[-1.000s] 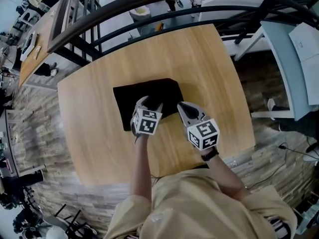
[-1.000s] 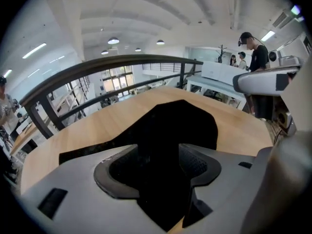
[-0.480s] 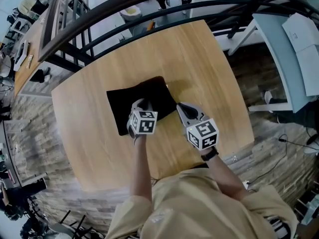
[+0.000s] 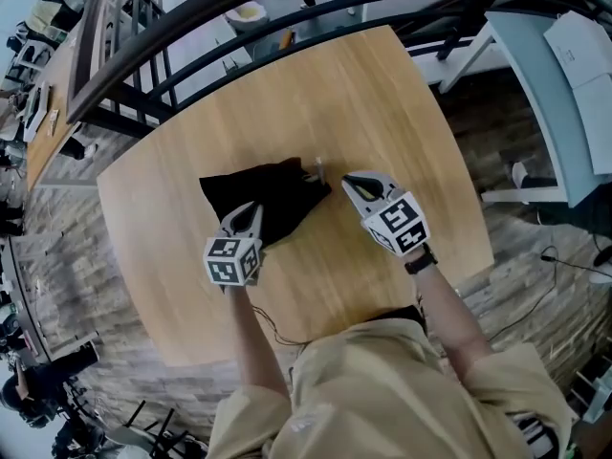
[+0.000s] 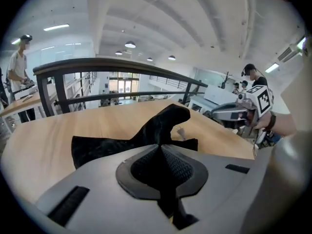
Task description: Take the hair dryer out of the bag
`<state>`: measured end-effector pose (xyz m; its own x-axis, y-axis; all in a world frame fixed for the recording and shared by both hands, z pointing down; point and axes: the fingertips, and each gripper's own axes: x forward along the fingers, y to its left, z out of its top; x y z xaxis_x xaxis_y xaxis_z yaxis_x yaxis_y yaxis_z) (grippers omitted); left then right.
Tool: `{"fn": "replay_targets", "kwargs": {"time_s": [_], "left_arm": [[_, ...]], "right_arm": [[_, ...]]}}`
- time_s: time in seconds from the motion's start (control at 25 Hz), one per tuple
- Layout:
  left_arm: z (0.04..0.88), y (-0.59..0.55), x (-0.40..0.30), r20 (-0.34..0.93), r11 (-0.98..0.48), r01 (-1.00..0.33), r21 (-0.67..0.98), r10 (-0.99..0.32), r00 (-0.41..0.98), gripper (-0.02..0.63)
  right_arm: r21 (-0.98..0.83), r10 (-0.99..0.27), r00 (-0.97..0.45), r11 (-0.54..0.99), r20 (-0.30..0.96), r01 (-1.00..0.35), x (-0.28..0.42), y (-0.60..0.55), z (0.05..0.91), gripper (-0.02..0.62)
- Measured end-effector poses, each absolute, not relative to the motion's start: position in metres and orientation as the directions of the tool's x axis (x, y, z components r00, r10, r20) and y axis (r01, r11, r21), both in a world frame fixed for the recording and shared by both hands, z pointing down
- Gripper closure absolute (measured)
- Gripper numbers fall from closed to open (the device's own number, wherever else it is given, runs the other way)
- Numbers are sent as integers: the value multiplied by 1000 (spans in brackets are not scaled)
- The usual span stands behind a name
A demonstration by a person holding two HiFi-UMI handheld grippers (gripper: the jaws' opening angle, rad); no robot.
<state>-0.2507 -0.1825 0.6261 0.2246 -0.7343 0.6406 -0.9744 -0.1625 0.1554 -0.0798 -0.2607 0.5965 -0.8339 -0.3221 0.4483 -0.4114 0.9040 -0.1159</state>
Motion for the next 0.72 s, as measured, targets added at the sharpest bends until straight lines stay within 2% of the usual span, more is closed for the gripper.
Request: {"fn": "replay_targets", "kwargs": {"time_s": [0.2,0.48,0.56,0.6,0.72], "left_arm": [[621,-173,-250,632,-188,-963,195,-726,270,578],[622,-167,-250,620,-195,-945,263,-716,321,578],[621,-167,-251,608,-186,-938,292,-722,332,578],[621,-166,-252,602,-181,-935,304,-724,336,577],[621,-163,-252,594,-174,-930,324,-727,344,577]], "right_arm": [[90,-121,-819,992,561,-85,-117,-264,619,580],[237,67,-688,911,722,337,-158,-261,653,571],[242,90,-623,870,777,428,-163,-260,666,462],[244,95,-590,849,802,468,-165,-259,673,441],[259,85,-508,782,857,567,-168,-256,691,431]]}}
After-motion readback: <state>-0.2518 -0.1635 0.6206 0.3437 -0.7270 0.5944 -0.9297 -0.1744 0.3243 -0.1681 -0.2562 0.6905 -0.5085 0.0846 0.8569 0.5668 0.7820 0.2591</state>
